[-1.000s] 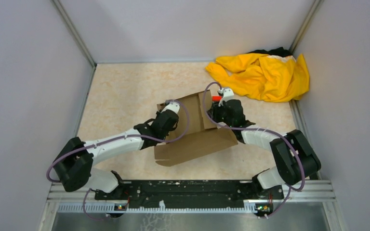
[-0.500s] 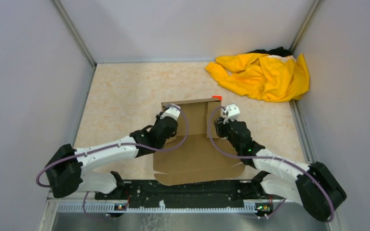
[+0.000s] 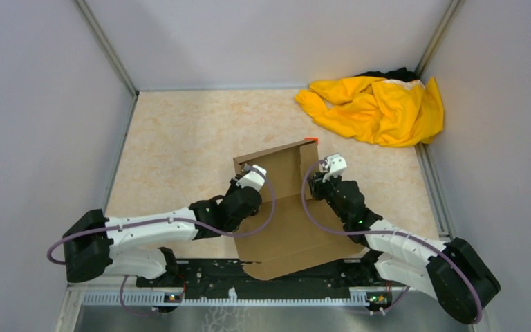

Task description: Fold the paper box

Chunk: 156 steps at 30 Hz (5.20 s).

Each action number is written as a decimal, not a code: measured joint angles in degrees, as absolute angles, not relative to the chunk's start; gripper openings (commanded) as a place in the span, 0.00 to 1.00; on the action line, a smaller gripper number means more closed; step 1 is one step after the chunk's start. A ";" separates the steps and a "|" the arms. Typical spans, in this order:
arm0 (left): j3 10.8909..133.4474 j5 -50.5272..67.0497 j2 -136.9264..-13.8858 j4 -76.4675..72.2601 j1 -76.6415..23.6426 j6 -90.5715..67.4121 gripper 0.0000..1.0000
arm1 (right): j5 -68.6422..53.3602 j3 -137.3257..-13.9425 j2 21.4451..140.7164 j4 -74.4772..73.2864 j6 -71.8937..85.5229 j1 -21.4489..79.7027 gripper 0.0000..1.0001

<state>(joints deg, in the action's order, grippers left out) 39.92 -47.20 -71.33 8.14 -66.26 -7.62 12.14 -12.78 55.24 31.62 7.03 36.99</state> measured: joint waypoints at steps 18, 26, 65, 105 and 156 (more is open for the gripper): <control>38.50 -48.40 -72.66 6.92 -67.53 -9.45 0.35 | -3.42 -15.27 65.58 39.03 12.27 21.54 0.43; 38.35 -48.62 -73.12 6.35 -67.51 -9.39 0.35 | -10.98 -18.61 72.10 42.59 12.49 19.70 0.43; 37.15 -48.99 -72.99 5.63 -67.46 -9.17 0.36 | -38.30 -41.82 93.51 32.49 10.48 10.11 0.50; 37.19 -45.43 -72.16 4.95 -68.01 -7.81 0.36 | -24.43 -44.77 85.58 13.56 2.04 14.26 0.86; 29.17 -61.30 -68.73 -8.99 -66.37 -1.72 0.38 | -23.83 -11.22 34.22 21.89 22.15 9.19 0.87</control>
